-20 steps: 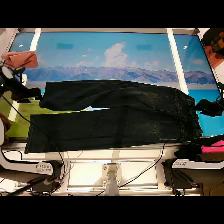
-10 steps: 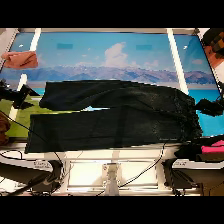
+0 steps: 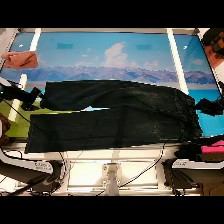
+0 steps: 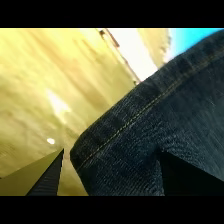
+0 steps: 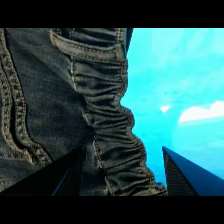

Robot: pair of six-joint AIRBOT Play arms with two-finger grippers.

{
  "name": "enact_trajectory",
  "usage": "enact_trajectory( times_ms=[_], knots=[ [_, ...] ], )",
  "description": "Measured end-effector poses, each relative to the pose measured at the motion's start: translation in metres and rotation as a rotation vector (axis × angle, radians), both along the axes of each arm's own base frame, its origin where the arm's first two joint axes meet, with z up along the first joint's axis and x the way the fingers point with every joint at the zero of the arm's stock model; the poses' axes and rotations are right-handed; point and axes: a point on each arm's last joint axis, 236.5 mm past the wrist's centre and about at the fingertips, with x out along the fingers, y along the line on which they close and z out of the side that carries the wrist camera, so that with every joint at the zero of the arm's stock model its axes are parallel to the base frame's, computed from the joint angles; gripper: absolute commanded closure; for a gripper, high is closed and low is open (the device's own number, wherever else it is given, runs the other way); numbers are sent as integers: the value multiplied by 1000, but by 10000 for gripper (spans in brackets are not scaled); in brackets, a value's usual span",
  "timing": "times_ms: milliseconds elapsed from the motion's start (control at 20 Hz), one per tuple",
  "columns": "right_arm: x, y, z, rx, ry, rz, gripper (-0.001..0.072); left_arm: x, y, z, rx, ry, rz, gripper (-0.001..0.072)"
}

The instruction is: Fold the clothes and pants, and hang the long-sleeved shirts on hangers.

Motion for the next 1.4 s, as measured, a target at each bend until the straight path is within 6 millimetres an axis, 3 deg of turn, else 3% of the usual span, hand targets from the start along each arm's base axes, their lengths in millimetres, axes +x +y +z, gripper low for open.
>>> enact_trajectory(
  times_ms=[150,200,250,300,450,550,700,850,1000,1100,1400],
  knots=[
    [4,-3,0,-12,-16,-7,173,1,-6,-5,27,24,13,270],
    [6,-4,0,-15,-22,-10,173,2,-8,-6,32,28,19,394],
    [7,-5,1,-18,-29,-13,174,4,-10,-8,36,27,20,579],
    [8,-5,1,-18,-31,-14,204,6,-13,-9,39,24,25,679],
    [10,-1,1,-1,-39,-13,220,18,-13,-7,69,-18,18,682],
    [7,8,-1,36,-26,10,189,30,-9,2,103,-84,-13,683],
    [4,17,-4,80,-12,32,190,53,2,37,192,-217,-112,683],
    [7,22,-4,107,-24,32,190,61,22,84,365,-308,-267,683],
    [10,24,-3,119,-36,30,191,47,40,123,514,-303,-371,682],
    [11,25,-3,124,-41,29,190,30,44,133,547,-249,-410,682],
    [17,27,-3,133,-67,37,190,-21,46,119,525,-48,-488,682]
  ],
)
